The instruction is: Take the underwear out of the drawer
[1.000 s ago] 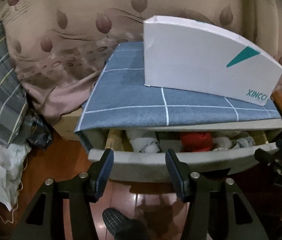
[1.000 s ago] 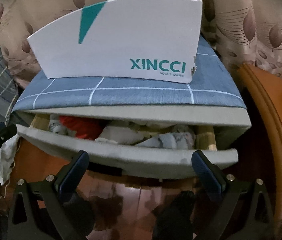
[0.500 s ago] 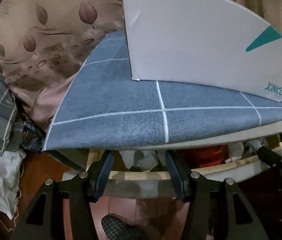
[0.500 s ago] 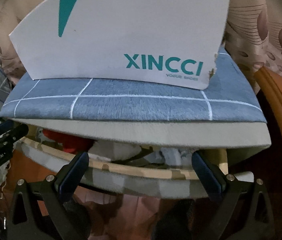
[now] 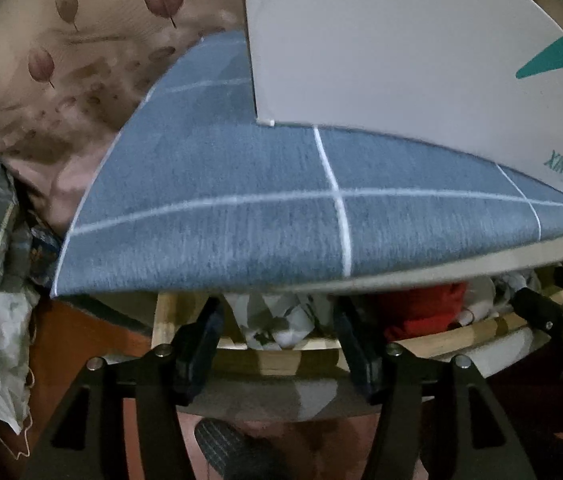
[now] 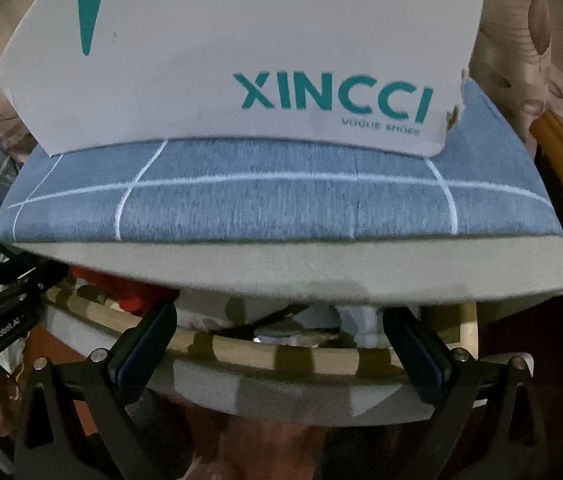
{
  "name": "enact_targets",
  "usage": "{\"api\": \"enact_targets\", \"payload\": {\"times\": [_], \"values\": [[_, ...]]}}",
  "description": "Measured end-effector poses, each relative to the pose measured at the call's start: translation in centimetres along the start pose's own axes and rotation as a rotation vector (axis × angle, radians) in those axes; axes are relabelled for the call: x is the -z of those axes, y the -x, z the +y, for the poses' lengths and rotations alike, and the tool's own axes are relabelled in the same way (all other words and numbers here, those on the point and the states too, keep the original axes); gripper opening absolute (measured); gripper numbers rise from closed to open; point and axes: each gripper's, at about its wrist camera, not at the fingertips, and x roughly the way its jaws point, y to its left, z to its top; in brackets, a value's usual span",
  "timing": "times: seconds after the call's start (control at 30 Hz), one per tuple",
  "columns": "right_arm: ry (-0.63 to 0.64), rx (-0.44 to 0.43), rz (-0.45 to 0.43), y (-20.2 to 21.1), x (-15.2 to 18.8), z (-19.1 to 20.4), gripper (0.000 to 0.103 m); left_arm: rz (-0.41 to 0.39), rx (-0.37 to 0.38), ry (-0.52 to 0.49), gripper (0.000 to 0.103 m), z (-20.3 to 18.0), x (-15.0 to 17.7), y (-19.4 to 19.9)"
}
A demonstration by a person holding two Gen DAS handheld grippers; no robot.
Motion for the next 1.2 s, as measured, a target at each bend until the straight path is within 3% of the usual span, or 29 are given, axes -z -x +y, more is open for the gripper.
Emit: {"api": "enact_targets", "payload": {"times": [0.37, 0.57, 0.83, 1.0, 1.2], "values": [[-0.013, 0.006, 0.022, 0.3, 4.2, 0.0, 0.102, 0.139, 0.029, -0.089, 0.059, -0.3, 3.8, 1.7], [-0.019, 0.014, 0.049, -1.3, 6.8, -0.6, 0.102, 0.158, 0.007, -0.158, 0.059, -1.0, 6.6, 3.0], [-0.042, 0.012, 0.19, -3.5, 9.2, -0.8, 0.102, 0.227, 0.032, -0.172, 0.059, -1.0, 8.4, 3.7], [-0.051, 0.005, 0.265, -6.0, 9.9, -1.7, 0.102, 0.251, 0.012, -0.201, 0.059, -1.1, 8.5, 3.8], [-0.062, -0.009, 0.35, -7.9, 7.1, -0.9, 0.102, 0.257, -0.011, -0.226, 0.059, -1.1, 9.0, 3.9]]}}
